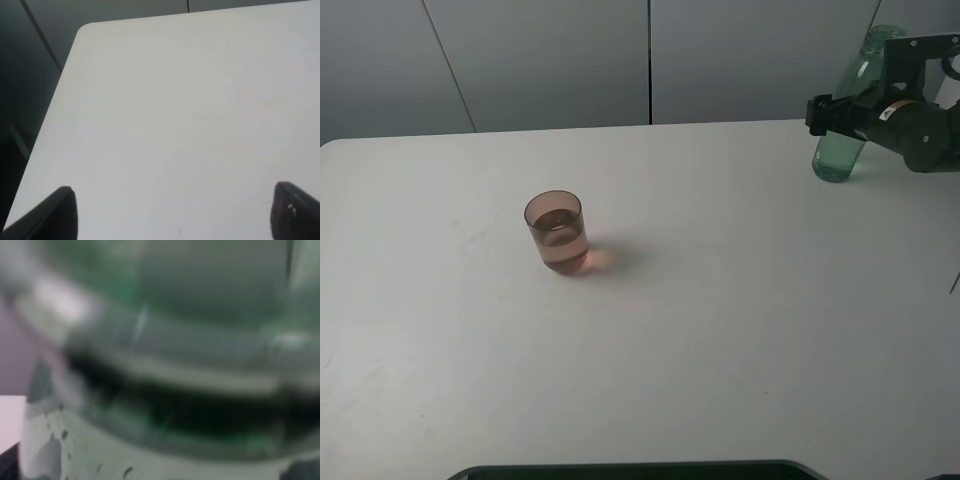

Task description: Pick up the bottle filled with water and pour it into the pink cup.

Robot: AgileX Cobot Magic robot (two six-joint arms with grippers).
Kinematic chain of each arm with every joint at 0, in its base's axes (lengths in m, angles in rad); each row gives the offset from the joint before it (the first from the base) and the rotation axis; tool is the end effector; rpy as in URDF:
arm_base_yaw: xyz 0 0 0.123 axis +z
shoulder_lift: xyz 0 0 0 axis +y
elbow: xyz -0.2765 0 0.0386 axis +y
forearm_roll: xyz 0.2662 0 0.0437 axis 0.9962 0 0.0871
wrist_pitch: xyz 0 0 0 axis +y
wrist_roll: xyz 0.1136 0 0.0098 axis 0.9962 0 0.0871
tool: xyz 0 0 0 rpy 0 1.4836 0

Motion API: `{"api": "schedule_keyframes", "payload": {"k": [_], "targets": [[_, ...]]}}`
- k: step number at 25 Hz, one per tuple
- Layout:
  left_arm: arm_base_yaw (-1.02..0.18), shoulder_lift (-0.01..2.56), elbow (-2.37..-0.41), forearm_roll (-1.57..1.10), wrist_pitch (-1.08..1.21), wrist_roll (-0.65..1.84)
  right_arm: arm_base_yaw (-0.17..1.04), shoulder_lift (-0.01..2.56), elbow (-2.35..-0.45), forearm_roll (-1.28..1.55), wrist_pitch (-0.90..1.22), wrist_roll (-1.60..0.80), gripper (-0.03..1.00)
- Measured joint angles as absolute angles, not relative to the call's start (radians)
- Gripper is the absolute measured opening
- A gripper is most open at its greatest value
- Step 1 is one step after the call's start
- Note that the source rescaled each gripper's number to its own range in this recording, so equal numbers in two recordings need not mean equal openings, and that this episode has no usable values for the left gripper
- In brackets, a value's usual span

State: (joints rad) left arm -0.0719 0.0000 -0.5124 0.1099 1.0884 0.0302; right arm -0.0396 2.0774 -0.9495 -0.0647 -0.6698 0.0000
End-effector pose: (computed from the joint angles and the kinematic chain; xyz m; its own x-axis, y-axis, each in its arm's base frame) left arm 0.0351 0.0086 0.2770 -0.4658 0.1146 -0.8774 0.0237 0.9928 0.1171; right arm 0.4274 -0.0124 0.0827 -0.3628 -0.0364 -0.9312 -0.0162 0.9993 -0.0327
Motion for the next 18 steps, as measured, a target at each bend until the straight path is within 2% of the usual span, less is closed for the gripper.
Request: {"api": "schedule_keyframes", "payload": {"k": [13,15,18], "targets": [[-0.072,0.0,-0.512,0.11,1.088,0.03,-0.04,1.788,-0.949,-0.065,-0.581,0.0,1.0],[-0.072,0.0,-0.512,0.11,1.088,0.03,-0.04,1.733,-0.951,-0.065,-0.527,-0.005,1.0],[-0.072,0.0,-0.512,0.11,1.088,0.03,-0.04,1.646,-0.993,-0.065,-0.318,-0.01,1.0]]}}
